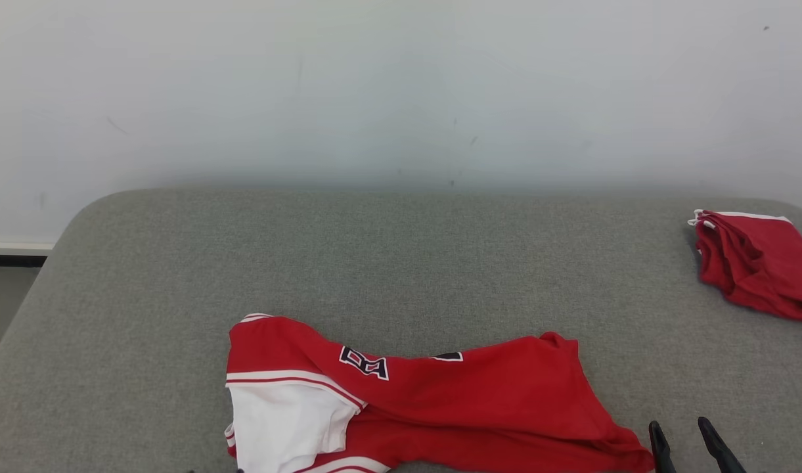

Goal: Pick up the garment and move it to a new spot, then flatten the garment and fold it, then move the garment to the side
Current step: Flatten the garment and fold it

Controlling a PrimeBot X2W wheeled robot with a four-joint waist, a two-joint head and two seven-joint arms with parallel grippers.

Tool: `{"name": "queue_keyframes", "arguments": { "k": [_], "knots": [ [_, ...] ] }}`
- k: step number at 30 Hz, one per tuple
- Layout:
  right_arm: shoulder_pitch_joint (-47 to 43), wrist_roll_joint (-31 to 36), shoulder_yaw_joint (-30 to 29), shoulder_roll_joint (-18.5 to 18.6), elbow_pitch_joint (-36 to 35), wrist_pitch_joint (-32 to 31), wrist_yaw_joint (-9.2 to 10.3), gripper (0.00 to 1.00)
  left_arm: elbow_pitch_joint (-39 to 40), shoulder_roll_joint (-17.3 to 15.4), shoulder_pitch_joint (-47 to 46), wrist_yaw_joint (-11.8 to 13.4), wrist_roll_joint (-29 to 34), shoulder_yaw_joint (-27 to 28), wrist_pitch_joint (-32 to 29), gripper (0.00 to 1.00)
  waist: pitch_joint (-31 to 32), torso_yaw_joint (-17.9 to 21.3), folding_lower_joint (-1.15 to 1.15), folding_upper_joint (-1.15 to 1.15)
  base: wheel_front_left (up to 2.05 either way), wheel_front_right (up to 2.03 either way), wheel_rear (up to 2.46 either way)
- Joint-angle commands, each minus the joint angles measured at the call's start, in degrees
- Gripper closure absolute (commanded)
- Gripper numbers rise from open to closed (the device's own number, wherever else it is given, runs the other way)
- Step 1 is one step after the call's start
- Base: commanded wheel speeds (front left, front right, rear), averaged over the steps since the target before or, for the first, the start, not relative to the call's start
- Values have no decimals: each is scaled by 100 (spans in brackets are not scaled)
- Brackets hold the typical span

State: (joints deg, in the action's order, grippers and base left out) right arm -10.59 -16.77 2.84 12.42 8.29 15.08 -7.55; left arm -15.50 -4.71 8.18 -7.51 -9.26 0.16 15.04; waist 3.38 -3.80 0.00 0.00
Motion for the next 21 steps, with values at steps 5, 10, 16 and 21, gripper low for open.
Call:
{"name": "queue_keyframes", "arguments": {
  "k": [5, 10, 16, 21],
  "knots": [
    [88, -14, 108, 155, 483, 7, 13, 0, -485, -83, 110, 8, -165, -633, 18, 0, -56, -68, 0, 0, 0, 0, 0],
    [198, 39, 255, 267, 1049, 7, 13, 0, -1002, -83, 49, 9, -367, -1049, 18, 0, -105, -73, 0, 0, 0, 0, 0],
    [449, 115, 485, 394, 1646, 8, 13, 0, -1549, -61, -105, 10, -649, -1544, 18, 0, -182, -42, 0, 0, 0, 0, 0],
    [687, 143, 674, 483, 2080, 8, 13, 0, -1910, -36, -279, 10, -893, -1808, 17, 0, -234, -14, 0, 0, 0, 0, 0]
  ]
}}
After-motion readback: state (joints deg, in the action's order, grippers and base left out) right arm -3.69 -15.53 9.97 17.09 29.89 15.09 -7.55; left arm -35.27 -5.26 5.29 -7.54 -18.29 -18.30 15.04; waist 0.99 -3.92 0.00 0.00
